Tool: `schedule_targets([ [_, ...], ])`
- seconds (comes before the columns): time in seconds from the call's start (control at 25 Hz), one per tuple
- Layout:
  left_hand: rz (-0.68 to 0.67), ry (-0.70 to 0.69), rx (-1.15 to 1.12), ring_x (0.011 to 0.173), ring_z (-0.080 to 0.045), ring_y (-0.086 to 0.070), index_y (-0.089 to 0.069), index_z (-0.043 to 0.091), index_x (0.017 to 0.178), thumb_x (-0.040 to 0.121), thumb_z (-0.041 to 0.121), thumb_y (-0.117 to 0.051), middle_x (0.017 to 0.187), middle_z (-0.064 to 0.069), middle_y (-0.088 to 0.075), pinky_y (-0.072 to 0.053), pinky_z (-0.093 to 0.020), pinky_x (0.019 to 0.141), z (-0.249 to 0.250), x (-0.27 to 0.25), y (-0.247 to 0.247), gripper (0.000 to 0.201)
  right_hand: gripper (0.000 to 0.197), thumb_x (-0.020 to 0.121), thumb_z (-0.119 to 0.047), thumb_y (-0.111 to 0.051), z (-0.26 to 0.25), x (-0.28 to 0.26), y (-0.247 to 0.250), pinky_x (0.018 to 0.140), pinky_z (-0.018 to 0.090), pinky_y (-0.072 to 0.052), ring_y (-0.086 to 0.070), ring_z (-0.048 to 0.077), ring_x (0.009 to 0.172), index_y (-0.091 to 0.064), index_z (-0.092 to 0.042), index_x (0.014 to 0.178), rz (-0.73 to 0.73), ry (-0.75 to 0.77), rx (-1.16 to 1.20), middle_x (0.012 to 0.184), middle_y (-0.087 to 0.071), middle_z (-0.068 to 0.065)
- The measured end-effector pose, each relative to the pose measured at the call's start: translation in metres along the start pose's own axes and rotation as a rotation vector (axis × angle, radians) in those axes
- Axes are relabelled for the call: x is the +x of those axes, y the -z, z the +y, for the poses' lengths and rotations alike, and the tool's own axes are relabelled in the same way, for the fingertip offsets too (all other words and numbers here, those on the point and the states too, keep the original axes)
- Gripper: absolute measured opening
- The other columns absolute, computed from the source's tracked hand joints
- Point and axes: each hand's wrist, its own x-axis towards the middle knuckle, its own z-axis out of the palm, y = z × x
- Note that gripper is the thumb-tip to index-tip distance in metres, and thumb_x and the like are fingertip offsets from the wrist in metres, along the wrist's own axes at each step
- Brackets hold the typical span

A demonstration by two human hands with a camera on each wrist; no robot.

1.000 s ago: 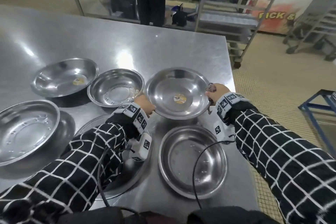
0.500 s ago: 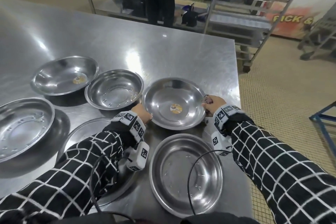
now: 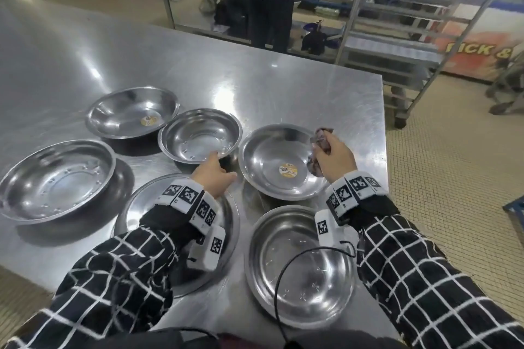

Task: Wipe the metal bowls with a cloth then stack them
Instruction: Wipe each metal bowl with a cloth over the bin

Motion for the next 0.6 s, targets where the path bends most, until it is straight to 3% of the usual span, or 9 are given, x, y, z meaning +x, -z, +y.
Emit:
schedule_targets([
  [0.04, 0.056, -0.014, 0.01, 0.1, -0.025, -0.058, -0.023, 0.014, 0.146, 0.091, 0.023, -0.059, 0.112, -0.009, -0.058, -0.046, -0.035, 0.083, -0.008, -0.009, 0.013, 0.066, 0.031, 0.096, -0.024, -0.051, -0.016, -0.009, -0.009, 0.081, 0.018, -0.047, -0.06, 0.019, 0.098, -0.054, -0.016, 0.126, -0.017, 0.043, 0.033, 0.11, -0.06, 0.002],
  [0.12, 0.163, 0.019, -0.019, 0.101, -0.024, -0.056, -0.028, 0.011, 0.144, 0.091, 0.021, -0.057, 0.115, -0.009, -0.057, -0.043, -0.033, 0.082, -0.033, -0.025, 0.04, 0.062, 0.033, 0.098, -0.021, -0.049, -0.047, -0.03, -0.029, 0.069, 0.006, -0.046, -0.061, 0.01, 0.084, -0.051, -0.018, 0.131, -0.113, 0.091, 0.11, 0.102, -0.061, -0.003],
  [0.16, 0.207, 0.041, -0.02, 0.102, -0.026, -0.056, -0.031, 0.011, 0.143, 0.09, 0.022, -0.057, 0.116, -0.01, -0.056, -0.044, -0.035, 0.084, -0.05, -0.03, 0.053, 0.059, 0.037, 0.098, -0.02, -0.048, -0.059, -0.038, -0.041, 0.069, 0.004, -0.043, -0.06, 0.009, 0.084, -0.047, -0.019, 0.135, -0.19, 0.103, 0.117, 0.104, -0.061, -0.004],
  [0.24, 0.257, 0.108, 0.004, 0.106, -0.033, -0.056, -0.038, 0.014, 0.138, 0.084, 0.029, -0.058, 0.119, -0.012, -0.055, -0.047, -0.044, 0.092, -0.081, -0.039, 0.074, 0.06, 0.04, 0.098, -0.021, -0.047, -0.076, -0.05, -0.069, 0.086, 0.018, -0.044, -0.059, 0.017, 0.103, -0.045, -0.021, 0.138, -0.323, 0.121, 0.041, 0.118, -0.061, 0.0],
  [0.32, 0.24, 0.206, 0.015, 0.111, -0.037, -0.054, -0.043, 0.018, 0.131, 0.068, 0.041, -0.055, 0.125, -0.015, -0.053, -0.045, -0.051, 0.096, -0.117, -0.043, 0.09, 0.069, 0.038, 0.097, -0.025, -0.047, -0.088, -0.057, -0.1, 0.097, 0.034, -0.045, -0.057, 0.024, 0.11, -0.048, -0.024, 0.135, -0.425, 0.136, -0.098, 0.123, -0.06, 0.004],
  [0.4, 0.204, 0.291, -0.06, 0.117, -0.036, -0.052, -0.04, 0.018, 0.136, 0.065, 0.039, -0.056, 0.132, -0.016, -0.051, -0.042, -0.047, 0.101, -0.14, -0.051, 0.095, 0.075, 0.035, 0.098, -0.025, -0.042, -0.096, -0.064, -0.123, 0.099, 0.035, -0.043, -0.056, 0.028, 0.112, -0.05, -0.022, 0.132, -0.539, 0.133, -0.21, 0.123, -0.059, 0.005],
  [0.48, 0.173, 0.352, -0.152, 0.119, -0.035, -0.051, -0.043, 0.014, 0.134, 0.077, 0.028, -0.057, 0.131, -0.017, -0.053, -0.041, -0.041, 0.101, -0.152, -0.064, 0.094, 0.06, 0.036, 0.099, -0.018, -0.037, -0.102, -0.071, -0.139, 0.098, 0.03, -0.039, -0.052, 0.027, 0.119, -0.05, -0.014, 0.132, -0.644, 0.182, -0.342, 0.127, -0.057, 0.007],
  [0.6, 0.182, 0.349, -0.319, 0.11, -0.028, -0.056, -0.053, 0.02, 0.111, 0.091, 0.014, -0.049, 0.123, -0.012, -0.059, -0.041, -0.038, 0.094, -0.171, -0.071, 0.089, 0.022, 0.033, 0.096, -0.014, -0.041, -0.106, -0.077, -0.152, 0.095, 0.03, -0.038, -0.052, 0.028, 0.118, -0.054, -0.013, 0.127, -0.615, 0.186, -0.324, 0.124, -0.058, 0.011],
])
